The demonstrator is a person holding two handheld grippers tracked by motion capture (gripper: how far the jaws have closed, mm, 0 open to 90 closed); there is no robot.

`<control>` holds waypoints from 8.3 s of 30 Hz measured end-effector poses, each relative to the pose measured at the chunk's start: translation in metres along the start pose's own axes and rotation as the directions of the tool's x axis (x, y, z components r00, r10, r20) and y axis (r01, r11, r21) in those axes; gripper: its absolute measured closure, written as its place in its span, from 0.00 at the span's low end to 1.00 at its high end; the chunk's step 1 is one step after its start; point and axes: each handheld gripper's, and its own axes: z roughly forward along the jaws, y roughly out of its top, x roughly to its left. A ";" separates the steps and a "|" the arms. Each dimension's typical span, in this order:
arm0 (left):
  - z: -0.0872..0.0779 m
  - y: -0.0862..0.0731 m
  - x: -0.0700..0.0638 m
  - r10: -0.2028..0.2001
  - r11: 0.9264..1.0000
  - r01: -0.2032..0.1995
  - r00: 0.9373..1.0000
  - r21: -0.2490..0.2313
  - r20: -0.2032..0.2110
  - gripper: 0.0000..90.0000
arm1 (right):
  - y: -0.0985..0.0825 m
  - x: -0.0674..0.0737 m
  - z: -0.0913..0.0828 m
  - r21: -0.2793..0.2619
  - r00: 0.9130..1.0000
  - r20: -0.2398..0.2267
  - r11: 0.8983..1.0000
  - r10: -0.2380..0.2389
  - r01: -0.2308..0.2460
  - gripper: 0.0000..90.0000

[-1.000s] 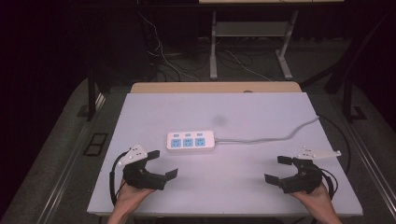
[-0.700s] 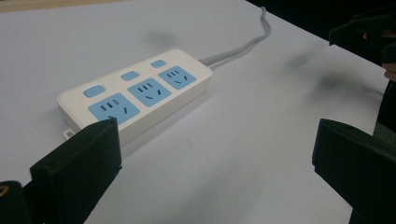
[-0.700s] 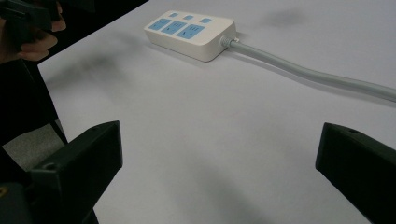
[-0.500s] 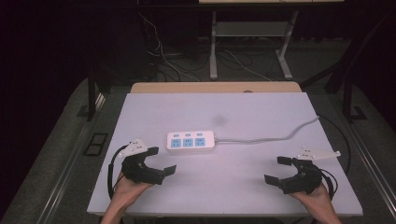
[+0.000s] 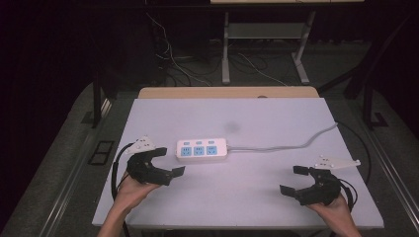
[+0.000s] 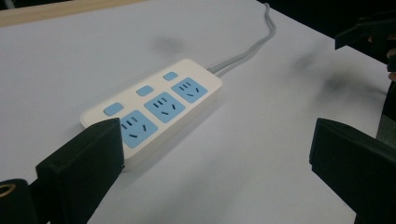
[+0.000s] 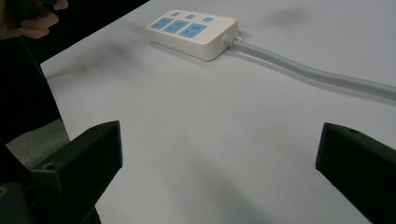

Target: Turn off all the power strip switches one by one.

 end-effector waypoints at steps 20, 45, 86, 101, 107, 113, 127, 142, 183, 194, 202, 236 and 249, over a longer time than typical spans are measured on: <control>0.012 0.035 0.017 0.020 0.999 -0.021 1.000 0.040 0.019 0.04 | 0.000 0.002 0.005 0.012 1.000 -0.013 1.000 -0.006 0.006 0.00; 0.029 0.065 0.040 0.061 0.988 -0.062 0.998 0.143 0.008 0.11 | -0.001 0.001 0.005 0.024 1.000 -0.015 1.000 -0.012 0.012 0.00; 0.069 0.063 0.077 0.088 0.966 -0.088 0.996 0.242 0.009 0.80 | -0.001 -0.001 0.005 0.031 1.000 -0.014 0.999 -0.012 0.013 0.00; 0.085 0.056 0.084 0.089 0.952 -0.089 0.996 0.293 0.016 0.99 | -0.002 -0.002 0.005 0.033 1.000 -0.013 0.999 -0.014 0.014 0.00; 0.091 0.053 0.087 0.083 0.945 -0.084 0.996 0.316 0.015 0.99 | -0.002 -0.002 0.005 0.034 1.000 -0.014 0.999 -0.015 0.016 0.00; 0.097 0.047 0.090 0.071 0.943 -0.074 0.997 0.325 0.021 0.99 | -0.002 -0.002 0.005 0.036 1.000 -0.013 0.999 -0.015 0.016 0.00; 0.109 0.038 0.093 0.074 0.931 -0.075 0.997 0.357 0.017 0.99 | -0.003 -0.003 0.006 0.043 1.000 -0.015 0.999 -0.017 0.018 0.00; 0.107 0.032 0.098 0.041 0.951 -0.046 0.999 0.306 0.022 0.99 | -0.003 -0.003 0.006 0.044 1.000 -0.014 0.999 -0.019 0.020 0.00; 0.109 0.034 0.097 0.031 0.944 -0.033 0.999 0.330 0.011 1.00 | -0.003 -0.005 0.003 0.035 1.000 -0.008 0.999 -0.011 0.012 0.00; 0.100 0.037 0.097 0.048 0.941 -0.048 0.999 0.334 0.010 1.00 | -0.003 -0.008 0.002 0.034 1.000 -0.004 0.999 -0.004 0.004 0.00; 0.098 0.040 0.091 0.070 0.942 -0.075 0.997 0.327 0.027 1.00 | -0.004 -0.009 0.002 0.034 1.000 -0.003 0.999 0.000 0.000 0.00; 0.105 0.070 0.065 0.148 0.931 -0.168 0.985 0.323 0.087 0.99 | -0.004 -0.008 0.003 0.039 1.000 -0.006 0.999 -0.008 0.008 0.00; 0.118 0.067 0.067 0.139 0.930 -0.162 0.986 0.331 0.091 0.99 | -0.004 -0.008 0.003 0.042 1.000 -0.008 0.999 -0.009 0.009 0.00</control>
